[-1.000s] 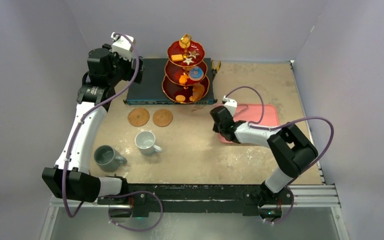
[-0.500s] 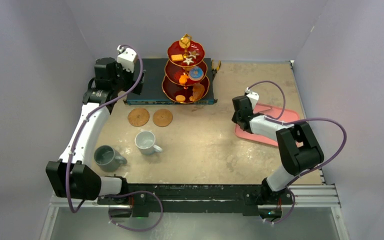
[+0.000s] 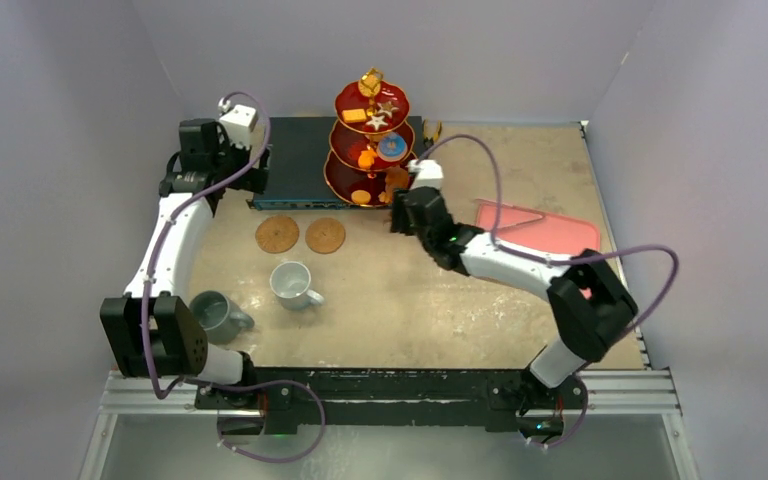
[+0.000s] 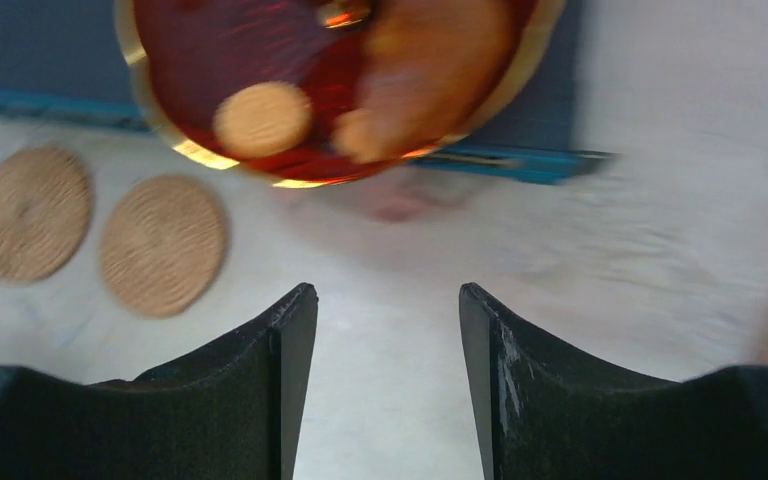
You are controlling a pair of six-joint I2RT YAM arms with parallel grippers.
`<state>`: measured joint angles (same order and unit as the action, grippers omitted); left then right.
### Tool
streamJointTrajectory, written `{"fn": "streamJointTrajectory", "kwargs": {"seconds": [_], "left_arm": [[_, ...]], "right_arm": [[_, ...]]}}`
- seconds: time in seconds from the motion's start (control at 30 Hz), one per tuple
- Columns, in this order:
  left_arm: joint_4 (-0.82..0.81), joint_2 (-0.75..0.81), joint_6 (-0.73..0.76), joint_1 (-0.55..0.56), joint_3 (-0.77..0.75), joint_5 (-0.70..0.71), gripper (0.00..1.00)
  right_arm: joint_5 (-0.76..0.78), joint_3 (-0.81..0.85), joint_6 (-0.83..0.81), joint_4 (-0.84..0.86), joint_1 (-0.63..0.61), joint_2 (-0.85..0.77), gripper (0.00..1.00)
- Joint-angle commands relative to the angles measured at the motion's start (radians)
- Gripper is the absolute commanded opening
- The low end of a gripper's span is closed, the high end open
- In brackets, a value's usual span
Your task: Serve the afternoon tea
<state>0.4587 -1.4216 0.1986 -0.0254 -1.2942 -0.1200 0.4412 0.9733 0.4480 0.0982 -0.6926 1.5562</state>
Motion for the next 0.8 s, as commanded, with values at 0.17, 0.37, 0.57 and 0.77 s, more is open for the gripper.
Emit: {"fn": "streamJointTrajectory", "kwargs": {"seconds": [0.17,0.37,0.57,0.77], "left_arm": [[0.047,-0.033,0.073,-0.123,0.015,-0.042,0.99],[0.043,-0.076,0.138,-0.160,0.069,-0.039,0.99],[0.007,-0.111,0.166,-0.160,0.128,-0.021,0.98],[-0.048,-0.127,0.199,-0.160,0.205,-0.014,0.99]], "right_arm": [[-0.133,0.317,-0.191,0.213,-0.250,0.342,0.54],[-0.199,0.504,-0.209,0.224,-0.272,0.535,0.50],[-0.236,0.633,-0.206,0.166,-0.271,0.680,0.47],[-0.214,0.548,-0.168,0.173,-0.271,0.684,0.42]]}}
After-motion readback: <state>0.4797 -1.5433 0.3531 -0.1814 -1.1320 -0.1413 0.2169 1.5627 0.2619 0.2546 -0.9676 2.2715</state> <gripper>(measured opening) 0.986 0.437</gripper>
